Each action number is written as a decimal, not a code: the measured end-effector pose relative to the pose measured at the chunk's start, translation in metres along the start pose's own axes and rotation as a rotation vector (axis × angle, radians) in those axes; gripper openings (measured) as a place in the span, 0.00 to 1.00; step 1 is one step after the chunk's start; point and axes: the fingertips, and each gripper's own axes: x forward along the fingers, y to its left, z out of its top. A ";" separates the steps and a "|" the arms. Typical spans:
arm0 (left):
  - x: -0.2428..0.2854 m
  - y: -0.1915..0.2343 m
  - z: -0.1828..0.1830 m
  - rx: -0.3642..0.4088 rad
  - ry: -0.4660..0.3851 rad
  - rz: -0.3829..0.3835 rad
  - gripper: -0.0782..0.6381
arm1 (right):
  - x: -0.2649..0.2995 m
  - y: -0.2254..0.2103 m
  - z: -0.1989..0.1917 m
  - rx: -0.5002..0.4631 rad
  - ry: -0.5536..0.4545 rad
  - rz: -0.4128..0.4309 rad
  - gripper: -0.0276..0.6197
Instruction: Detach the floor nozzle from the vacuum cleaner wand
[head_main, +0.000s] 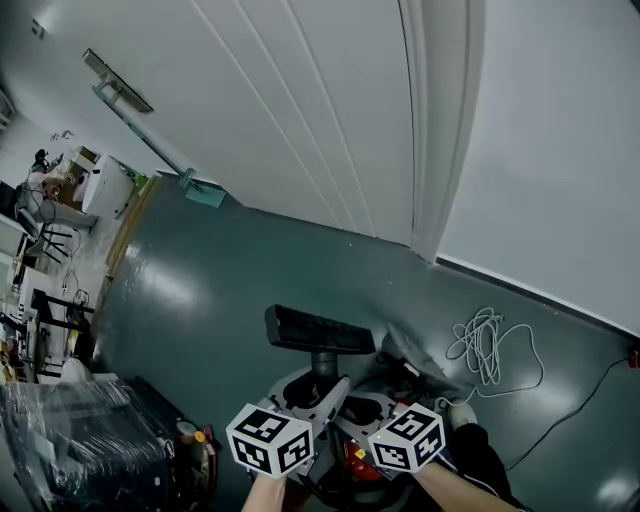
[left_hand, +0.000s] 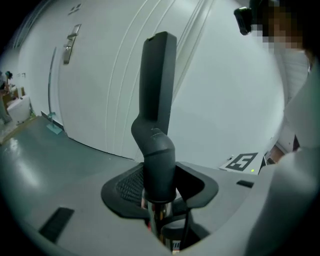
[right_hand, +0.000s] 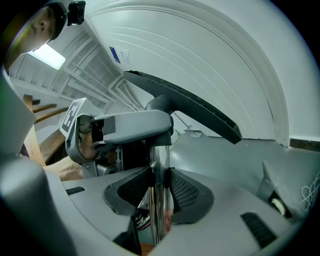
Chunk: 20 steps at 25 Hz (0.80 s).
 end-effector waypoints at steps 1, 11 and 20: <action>0.001 0.000 0.000 -0.029 -0.007 -0.022 0.36 | -0.001 -0.001 0.000 0.001 -0.002 -0.001 0.26; -0.002 0.000 0.002 -0.025 -0.043 -0.004 0.36 | 0.000 0.001 -0.001 -0.003 -0.004 0.003 0.26; -0.007 0.000 0.006 0.033 -0.092 0.057 0.36 | 0.000 0.004 0.000 -0.012 -0.005 0.015 0.26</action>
